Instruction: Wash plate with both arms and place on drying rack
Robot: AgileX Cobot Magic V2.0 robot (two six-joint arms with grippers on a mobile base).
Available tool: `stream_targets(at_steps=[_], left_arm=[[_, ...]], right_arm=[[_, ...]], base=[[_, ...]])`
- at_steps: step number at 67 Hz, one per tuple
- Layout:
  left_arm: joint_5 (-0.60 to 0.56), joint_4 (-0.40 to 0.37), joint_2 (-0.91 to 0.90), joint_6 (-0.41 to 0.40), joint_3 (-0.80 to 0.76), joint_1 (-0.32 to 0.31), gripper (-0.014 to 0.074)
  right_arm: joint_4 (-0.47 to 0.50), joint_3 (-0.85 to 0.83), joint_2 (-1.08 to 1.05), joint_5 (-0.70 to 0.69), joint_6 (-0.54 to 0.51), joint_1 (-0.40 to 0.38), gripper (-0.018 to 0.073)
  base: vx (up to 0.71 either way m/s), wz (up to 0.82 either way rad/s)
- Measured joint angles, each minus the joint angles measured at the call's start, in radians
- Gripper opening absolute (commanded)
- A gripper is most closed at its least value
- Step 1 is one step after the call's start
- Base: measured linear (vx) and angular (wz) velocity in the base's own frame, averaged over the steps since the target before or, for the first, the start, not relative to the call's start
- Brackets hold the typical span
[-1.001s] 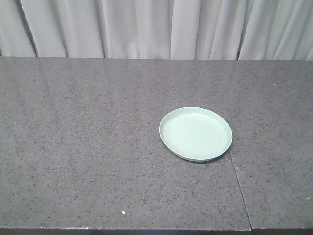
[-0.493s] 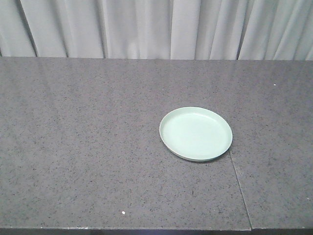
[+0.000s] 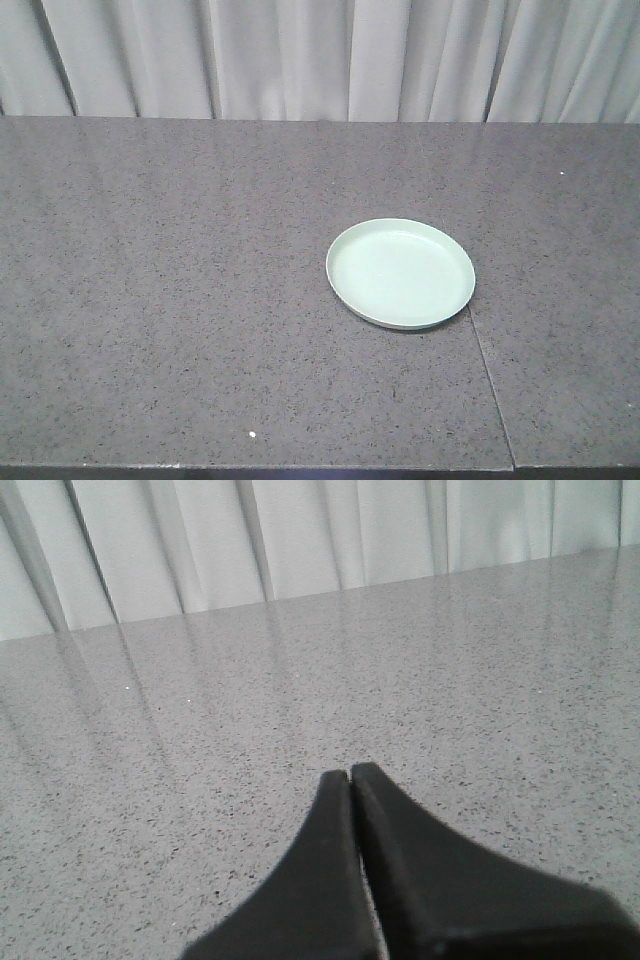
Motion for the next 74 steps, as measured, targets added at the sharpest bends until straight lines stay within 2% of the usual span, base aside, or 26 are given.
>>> stream_targets(at_steps=[6,10,15,22,26,33,41,45,52,59,68,74], left_arm=[[0.0,0.0,0.0,0.0,0.0,0.0,-0.0007],[0.0,0.0,0.0,0.0,0.0,0.0,-0.0007],[0.0,0.0,0.0,0.0,0.0,0.0,-0.0007],[0.0,0.0,0.0,0.0,0.0,0.0,-0.0007],[0.0,0.0,0.0,0.0,0.0,0.0,-0.0007],[0.0,0.0,0.0,0.0,0.0,0.0,-0.0007],[0.0,0.0,0.0,0.0,0.0,0.0,-0.0007],[0.0,0.0,0.0,0.0,0.0,0.0,-0.0007],[0.0,0.0,0.0,0.0,0.0,0.0,-0.0007],[0.0,0.0,0.0,0.0,0.0,0.0,-0.0007],[0.0,0.0,0.0,0.0,0.0,0.0,-0.0007],[0.0,0.0,0.0,0.0,0.0,0.0,-0.0007]], right_arm=[[0.074,0.0,0.0,-0.135,0.042,0.0,-0.0003],[0.108,-0.008,0.0,-0.159,0.094,0.0,-0.0002],[0.104,-0.065,0.003,-0.068,0.123,0.0,0.0001],[0.035,-0.221,0.062,0.166,0.125,0.0,0.0035],[-0.002,-0.327,0.127,0.275,0.095,0.0,0.0087],[-0.022,-0.472,0.237,0.416,0.006,0.0,0.0265],[-0.007,-0.57,0.347,0.44,-0.081,0.0,0.0502],[0.0,-0.579,0.387,0.405,-0.093,0.0,0.0563],[0.005,-0.6,0.448,0.364,-0.103,0.0,0.0561],[0.011,-0.695,0.542,0.449,-0.159,0.0,0.054],[0.07,-0.908,0.714,0.643,-0.335,0.0,0.0522],[0.166,-1.059,0.84,0.782,-0.479,0.0,0.0519]], base=[[0.0,0.0],[0.0,0.0],[0.0,0.0],[0.0,0.0],[0.0,0.0],[0.0,0.0],[0.0,0.0],[0.0,0.0],[0.0,0.0],[0.0,0.0],[0.0,0.0],[0.0,0.0]])
